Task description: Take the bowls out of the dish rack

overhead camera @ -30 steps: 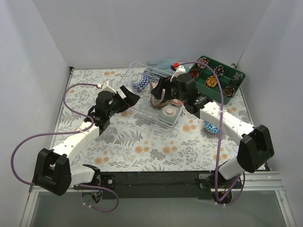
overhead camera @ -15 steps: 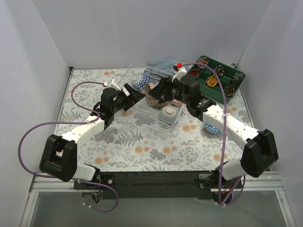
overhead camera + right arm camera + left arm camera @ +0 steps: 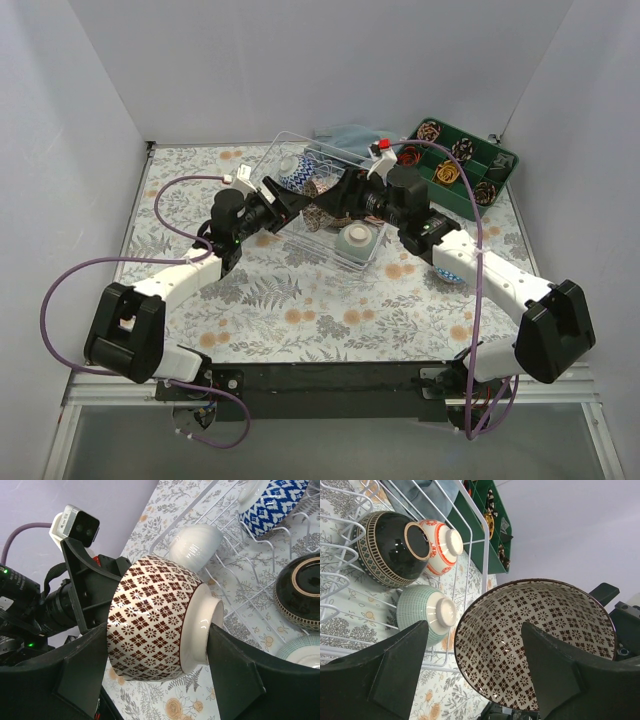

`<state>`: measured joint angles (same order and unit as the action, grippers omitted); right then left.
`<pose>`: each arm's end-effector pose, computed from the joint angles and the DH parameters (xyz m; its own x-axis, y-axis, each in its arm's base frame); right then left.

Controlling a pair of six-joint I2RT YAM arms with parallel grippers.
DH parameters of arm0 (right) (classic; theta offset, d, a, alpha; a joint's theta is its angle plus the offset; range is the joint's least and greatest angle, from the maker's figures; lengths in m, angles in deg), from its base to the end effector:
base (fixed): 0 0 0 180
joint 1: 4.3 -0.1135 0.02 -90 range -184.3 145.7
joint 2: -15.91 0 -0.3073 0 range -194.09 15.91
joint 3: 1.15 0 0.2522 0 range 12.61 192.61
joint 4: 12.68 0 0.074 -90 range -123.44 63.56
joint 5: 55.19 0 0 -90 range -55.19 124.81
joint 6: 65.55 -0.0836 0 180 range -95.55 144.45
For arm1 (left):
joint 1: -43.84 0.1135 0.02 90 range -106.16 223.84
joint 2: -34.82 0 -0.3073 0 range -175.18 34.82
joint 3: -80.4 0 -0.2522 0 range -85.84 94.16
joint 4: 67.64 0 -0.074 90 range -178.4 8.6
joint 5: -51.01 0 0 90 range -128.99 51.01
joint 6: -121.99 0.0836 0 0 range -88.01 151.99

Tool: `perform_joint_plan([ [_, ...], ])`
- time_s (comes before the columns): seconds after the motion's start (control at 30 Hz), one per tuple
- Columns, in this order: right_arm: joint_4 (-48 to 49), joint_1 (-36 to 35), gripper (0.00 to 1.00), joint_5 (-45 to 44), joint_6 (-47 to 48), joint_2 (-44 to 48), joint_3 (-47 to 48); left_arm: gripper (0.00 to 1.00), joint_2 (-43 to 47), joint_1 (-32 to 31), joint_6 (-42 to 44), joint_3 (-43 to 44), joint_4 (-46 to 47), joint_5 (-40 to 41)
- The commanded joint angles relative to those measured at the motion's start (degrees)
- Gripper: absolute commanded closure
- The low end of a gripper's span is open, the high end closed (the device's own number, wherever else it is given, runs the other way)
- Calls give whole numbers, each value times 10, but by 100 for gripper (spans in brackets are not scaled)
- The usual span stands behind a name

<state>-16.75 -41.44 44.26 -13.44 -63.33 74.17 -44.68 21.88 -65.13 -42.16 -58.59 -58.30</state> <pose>0.2860 0.2338 0.3764 -0.5328 0.3564 -0.7675 -0.5043 0.5946 0.6262 0.3112 -0.1553 0.2865 -0.6208 -0.7594 0.1946 -0.2880 -0.0100 -0.9576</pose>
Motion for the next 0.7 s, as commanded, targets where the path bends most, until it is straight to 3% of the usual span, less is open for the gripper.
perform_joint_plan([
  [0.0, 89, 0, 89, 20, -24, 36, 1, 26, -6, -4, -17, -10, 33, -20],
  [0.33, 109, 1, 89, 30, -41, 47, -22, 42, -18, -13, -54, -41, 91, -52],
  [0.67, 129, 7, 88, 33, -56, 64, -65, 78, 9, -12, -69, -76, 131, -54],
])
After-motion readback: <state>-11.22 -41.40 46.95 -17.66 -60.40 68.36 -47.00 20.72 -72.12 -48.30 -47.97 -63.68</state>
